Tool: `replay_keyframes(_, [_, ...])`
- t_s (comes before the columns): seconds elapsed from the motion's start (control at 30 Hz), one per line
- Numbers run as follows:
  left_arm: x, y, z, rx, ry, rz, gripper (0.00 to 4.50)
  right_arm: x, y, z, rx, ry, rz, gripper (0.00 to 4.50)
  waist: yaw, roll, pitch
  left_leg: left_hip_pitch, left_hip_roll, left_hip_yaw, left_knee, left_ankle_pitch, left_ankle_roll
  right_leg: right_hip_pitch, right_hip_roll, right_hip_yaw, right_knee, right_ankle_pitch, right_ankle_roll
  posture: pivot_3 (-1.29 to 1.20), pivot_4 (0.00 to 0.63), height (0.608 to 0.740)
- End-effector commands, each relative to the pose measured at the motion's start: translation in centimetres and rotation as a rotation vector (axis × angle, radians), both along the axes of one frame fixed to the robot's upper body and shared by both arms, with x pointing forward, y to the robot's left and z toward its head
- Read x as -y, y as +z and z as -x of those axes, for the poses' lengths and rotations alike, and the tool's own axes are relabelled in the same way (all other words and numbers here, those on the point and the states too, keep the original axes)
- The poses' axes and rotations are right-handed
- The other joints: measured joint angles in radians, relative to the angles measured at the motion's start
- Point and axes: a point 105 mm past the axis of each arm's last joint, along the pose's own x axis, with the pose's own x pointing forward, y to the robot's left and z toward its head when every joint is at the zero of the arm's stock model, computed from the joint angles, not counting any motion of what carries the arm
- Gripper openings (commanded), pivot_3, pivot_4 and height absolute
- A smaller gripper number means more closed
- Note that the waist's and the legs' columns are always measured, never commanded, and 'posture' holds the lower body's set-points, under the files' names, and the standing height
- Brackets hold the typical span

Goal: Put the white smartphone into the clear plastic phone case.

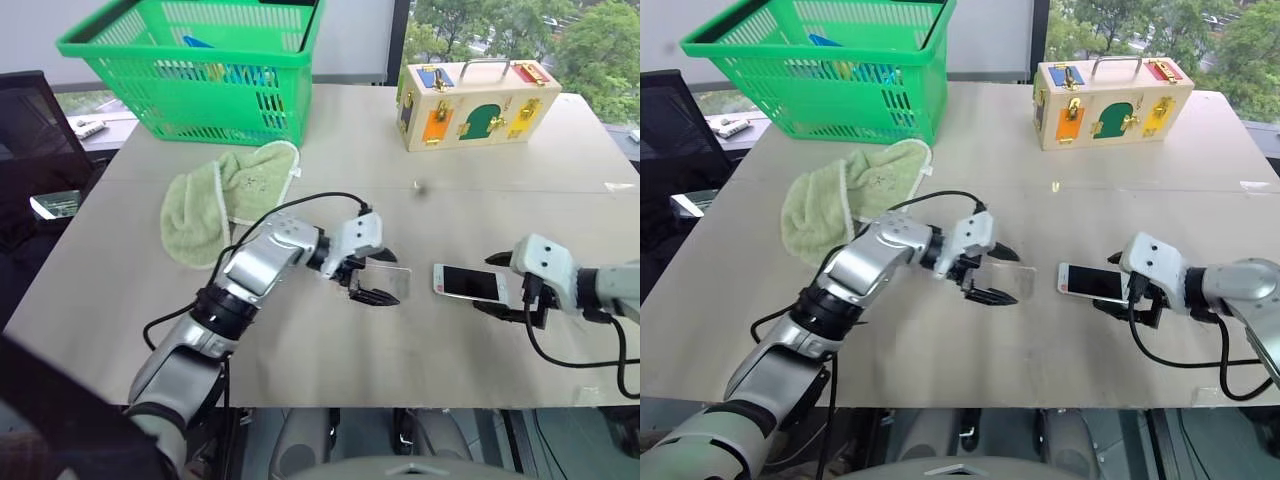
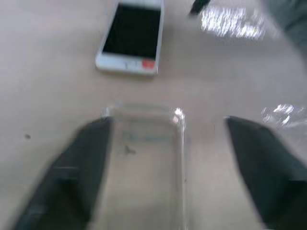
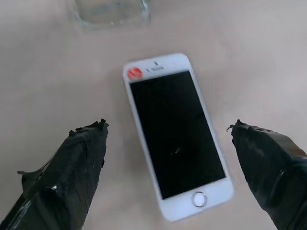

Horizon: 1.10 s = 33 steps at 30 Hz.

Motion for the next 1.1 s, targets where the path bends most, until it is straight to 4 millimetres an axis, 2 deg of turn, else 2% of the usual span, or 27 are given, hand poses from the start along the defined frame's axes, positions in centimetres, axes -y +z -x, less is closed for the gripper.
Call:
replay_keyframes(0.03, [-1.7, 2.0, 0.7, 0.001, 0.026, 0.094, 4.46, 0.3, -0.8, -0.7, -0.029, 0.039, 0.043, 4.5, -0.007, 0.0, 0.0, 0.0, 0.0, 0.0, 0.0, 0.0, 0.0, 0.0, 0.0, 0.0, 0.0, 0.0, 0.0, 0.0, 0.15, 0.74])
replay_keyframes(0.2, [-3.9, 2.1, 1.3, 0.014, 0.112, 0.152, 4.46, 0.3, -1.9, -1.9, -0.061, 0.065, 0.053, 4.5, -0.009, 0.001, 0.0, 0.0, 0.0, 0.0, 0.0, 0.0, 0.0, 0.0, 0.0, 0.0, 0.0, -0.001, 0.002, 0.0, 0.15, 0.74])
replay_keyframes(0.4, [-5.8, 3.2, 3.9, 0.029, 0.149, 0.251, 4.46, 0.8, -2.7, -3.0, -0.081, 0.082, 0.07, 4.5, -0.01, 0.001, 0.0, 0.001, 0.0, 0.0, 0.0, 0.0, 0.0, 0.0, 0.0, 0.0, 0.0, 0.0, 0.0, 0.0, 0.15, 0.74])
replay_keyframes(0.57, [-7.9, 3.0, 4.5, 0.039, 0.213, 0.246, 4.46, 1.0, -3.4, -2.9, -0.131, 0.109, 0.075, 4.5, -0.011, 0.001, 0.0, 0.002, 0.001, 0.0, 0.0, 0.0, 0.0, 0.001, 0.0, 0.0, 0.0, 0.0, 0.001, 0.0, 0.15, 0.74])
replay_keyframes(0.67, [-8.5, 2.8, 4.3, 0.038, 0.256, 0.251, 4.5, 0.8, -3.9, -2.5, -0.18, 0.118, 0.058, 3.66, -0.005, 0.001, 0.0, 0.003, 0.001, -0.001, 0.0, 0.0, -0.001, 0.001, -0.001, -0.001, 0.0, -0.001, 0.002, 0.0, 0.15, 0.74])
replay_keyframes(0.73, [-8.7, 2.3, 4.1, 0.039, 0.279, 0.247, 4.5, 0.7, -4.2, -2.3, -0.186, 0.129, 0.054, 2.89, -0.008, 0.001, -0.001, 0.003, 0.0, 0.0, 0.0, -0.001, -0.003, 0.002, -0.002, -0.001, 0.0, -0.001, 0.002, 0.0, 0.15, 0.74])
replay_keyframes(0.77, [-8.8, 2.2, 4.1, 0.038, 0.29, 0.25, 4.5, 0.6, -4.2, -2.3, -0.179, 0.132, 0.054, 2.88, -0.009, 0.0, -0.001, 0.003, 0.0, 0.0, 0.0, -0.002, -0.003, 0.002, -0.002, 0.0, 0.0, -0.001, 0.002, 0.0, 0.15, 0.74])
replay_keyframes(0.9, [-9.2, 1.4, 3.9, 0.032, 0.321, 0.248, 4.5, 0.3, -3.0, -2.4, -0.117, 0.129, 0.012, 2.78, -0.009, 0.001, -0.001, 0.003, 0.0, 0.0, 0.0, -0.002, -0.004, 0.002, -0.002, -0.001, 0.0, 0.0, 0.001, 0.0, 0.15, 0.74])
replay_keyframes(0.93, [-9.3, 1.3, 3.8, 0.031, 0.334, 0.25, 4.5, -0.1, -2.2, -2.5, -0.092, 0.128, -0.024, 2.78, -0.009, 0.001, -0.001, 0.003, 0.0, 0.0, 0.0, -0.002, -0.004, 0.002, -0.002, -0.001, 0.0, 0.0, 0.001, 0.0, 0.15, 0.74])
replay_keyframes(1.03, [-9.6, 0.8, 3.3, 0.031, 0.369, 0.256, 4.5, -2.6, 1.7, -2.2, 0.011, 0.163, -0.171, 2.78, -0.009, 0.003, 0.0, 0.002, 0.0, 0.0, 0.0, -0.001, -0.002, 0.001, -0.002, 0.0, 0.0, 0.001, -0.001, 0.0, 0.15, 0.74])
replay_keyframes(1.1, [-9.7, 0.7, 3.1, 0.033, 0.374, 0.258, 4.5, -4.0, 3.1, -1.7, 0.052, 0.186, -0.216, 2.78, -0.009, 0.004, 0.001, 0.002, 0.0, 0.001, 0.0, 0.0, -0.001, 0.0, -0.002, 0.0, 0.0, 0.001, -0.001, 0.0, 0.15, 0.74])
